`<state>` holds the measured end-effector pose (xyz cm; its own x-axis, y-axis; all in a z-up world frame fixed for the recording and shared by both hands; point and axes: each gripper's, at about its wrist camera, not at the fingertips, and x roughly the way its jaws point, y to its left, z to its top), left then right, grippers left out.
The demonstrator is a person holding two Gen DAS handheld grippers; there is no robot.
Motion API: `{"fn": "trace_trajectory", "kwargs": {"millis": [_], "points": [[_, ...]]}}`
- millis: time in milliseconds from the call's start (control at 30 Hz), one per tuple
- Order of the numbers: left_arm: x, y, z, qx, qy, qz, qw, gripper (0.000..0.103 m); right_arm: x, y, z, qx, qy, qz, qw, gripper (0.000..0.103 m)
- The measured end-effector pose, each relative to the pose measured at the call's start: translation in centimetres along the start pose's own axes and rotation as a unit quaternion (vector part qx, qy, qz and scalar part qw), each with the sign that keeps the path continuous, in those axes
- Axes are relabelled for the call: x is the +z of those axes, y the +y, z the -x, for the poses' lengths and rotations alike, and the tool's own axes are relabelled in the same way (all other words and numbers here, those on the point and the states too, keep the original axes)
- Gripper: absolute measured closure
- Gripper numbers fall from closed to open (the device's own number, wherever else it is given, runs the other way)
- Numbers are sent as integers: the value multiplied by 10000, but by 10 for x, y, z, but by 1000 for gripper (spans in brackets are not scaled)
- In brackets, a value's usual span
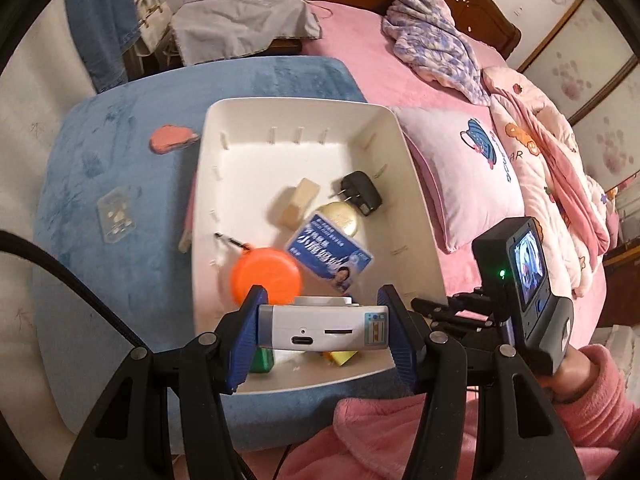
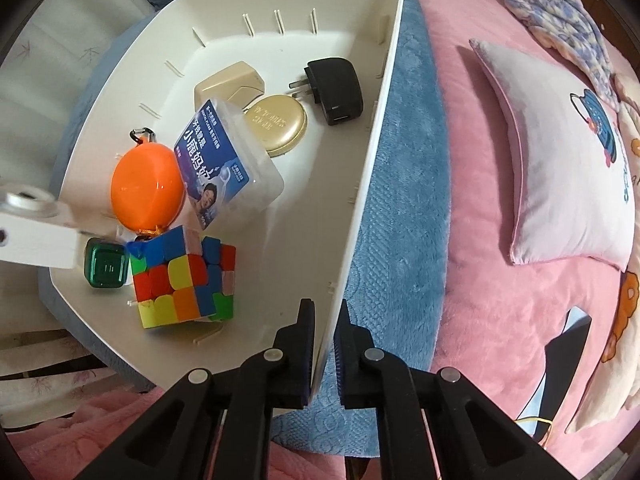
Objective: Organize rigid objects
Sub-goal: 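Carry the white round-lens toy into the tray and release it with the left tool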
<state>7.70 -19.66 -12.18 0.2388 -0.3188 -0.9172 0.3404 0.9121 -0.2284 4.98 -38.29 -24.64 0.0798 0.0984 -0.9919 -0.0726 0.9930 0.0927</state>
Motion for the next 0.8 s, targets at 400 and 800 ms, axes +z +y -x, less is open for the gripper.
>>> {"fn": "trace_trajectory", "kwargs": {"millis": [400,800], "points": [[5,-28,-14,205,54,-102,9997,43,1,-1,0,151,37,176,9997,91],[8,-22,8,462,-618,354,9964,19,1,2,1,119,84,310,9994,91]]}}
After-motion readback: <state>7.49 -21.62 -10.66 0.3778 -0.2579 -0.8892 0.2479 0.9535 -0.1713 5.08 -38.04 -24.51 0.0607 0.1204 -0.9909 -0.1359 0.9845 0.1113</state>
